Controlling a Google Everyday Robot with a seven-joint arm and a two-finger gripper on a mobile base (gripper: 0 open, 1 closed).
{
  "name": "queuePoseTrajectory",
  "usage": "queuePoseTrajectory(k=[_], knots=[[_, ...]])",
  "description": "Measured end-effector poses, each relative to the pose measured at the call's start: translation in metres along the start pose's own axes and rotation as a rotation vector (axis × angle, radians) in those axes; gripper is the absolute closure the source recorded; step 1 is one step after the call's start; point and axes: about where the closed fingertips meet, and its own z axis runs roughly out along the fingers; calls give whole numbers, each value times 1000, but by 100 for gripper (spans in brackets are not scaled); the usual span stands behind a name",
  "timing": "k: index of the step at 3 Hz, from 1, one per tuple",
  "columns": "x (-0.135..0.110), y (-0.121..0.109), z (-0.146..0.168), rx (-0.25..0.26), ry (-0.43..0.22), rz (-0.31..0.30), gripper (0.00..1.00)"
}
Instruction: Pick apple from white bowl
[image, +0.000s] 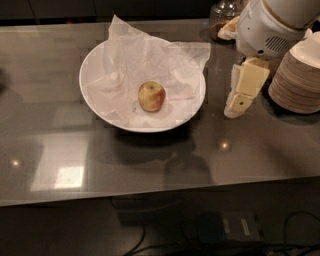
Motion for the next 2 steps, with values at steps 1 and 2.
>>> queuePoseTrajectory(k=[1,2], knots=[[-25,-19,20,-21,-68,-56,0],[-25,-19,20,-20,-68,-56,0]])
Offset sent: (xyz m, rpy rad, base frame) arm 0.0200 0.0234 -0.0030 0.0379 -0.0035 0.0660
